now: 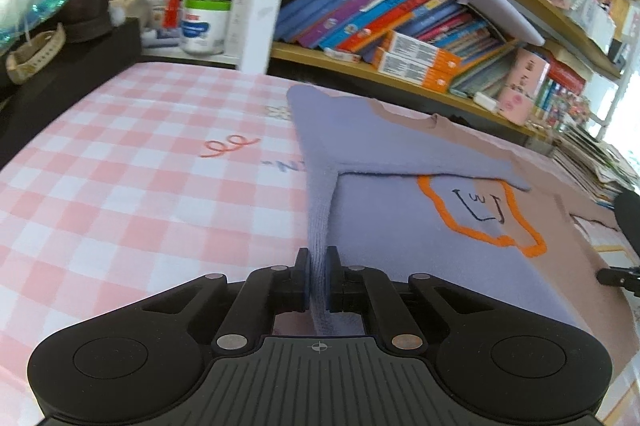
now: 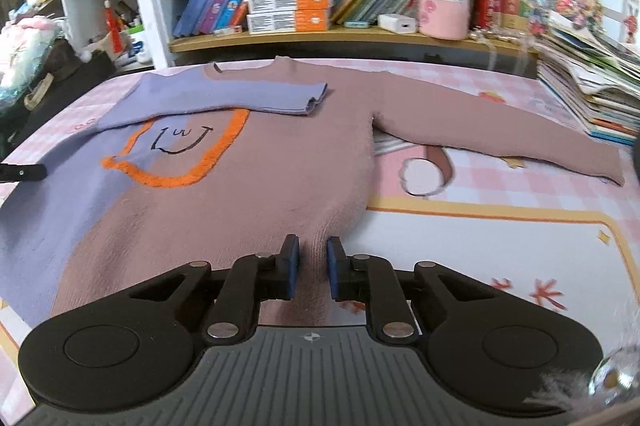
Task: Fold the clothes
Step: 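Grasp the lavender side edge with the left gripper and fold it inward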
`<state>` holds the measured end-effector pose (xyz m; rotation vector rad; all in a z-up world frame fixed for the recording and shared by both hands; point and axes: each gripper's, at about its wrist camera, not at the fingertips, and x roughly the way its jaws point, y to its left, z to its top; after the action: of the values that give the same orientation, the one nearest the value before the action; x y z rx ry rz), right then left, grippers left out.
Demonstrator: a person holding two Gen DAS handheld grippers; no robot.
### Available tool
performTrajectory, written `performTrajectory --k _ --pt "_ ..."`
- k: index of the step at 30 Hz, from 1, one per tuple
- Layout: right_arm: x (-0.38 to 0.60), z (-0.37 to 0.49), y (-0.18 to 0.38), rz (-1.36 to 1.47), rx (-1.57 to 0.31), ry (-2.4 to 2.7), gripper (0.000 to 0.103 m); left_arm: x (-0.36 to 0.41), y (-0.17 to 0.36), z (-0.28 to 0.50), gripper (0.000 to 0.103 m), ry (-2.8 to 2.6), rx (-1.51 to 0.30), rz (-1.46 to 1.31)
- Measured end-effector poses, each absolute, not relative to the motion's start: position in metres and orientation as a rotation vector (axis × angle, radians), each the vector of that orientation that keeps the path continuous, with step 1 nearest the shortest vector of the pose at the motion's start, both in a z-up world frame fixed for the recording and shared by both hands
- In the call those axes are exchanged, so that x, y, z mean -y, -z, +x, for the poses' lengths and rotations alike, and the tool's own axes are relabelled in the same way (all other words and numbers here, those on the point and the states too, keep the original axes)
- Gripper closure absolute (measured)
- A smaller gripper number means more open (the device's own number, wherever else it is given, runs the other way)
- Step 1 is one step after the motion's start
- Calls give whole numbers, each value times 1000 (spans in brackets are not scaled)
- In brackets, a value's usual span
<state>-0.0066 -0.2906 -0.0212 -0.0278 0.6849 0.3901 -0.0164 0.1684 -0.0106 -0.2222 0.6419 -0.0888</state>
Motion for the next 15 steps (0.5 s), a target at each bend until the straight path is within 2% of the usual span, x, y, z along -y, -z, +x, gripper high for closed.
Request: performTrajectory --k 15 --pt "274 -2 24 -29 -653 -416 89 -179 13 -10 98 69 -639 -214"
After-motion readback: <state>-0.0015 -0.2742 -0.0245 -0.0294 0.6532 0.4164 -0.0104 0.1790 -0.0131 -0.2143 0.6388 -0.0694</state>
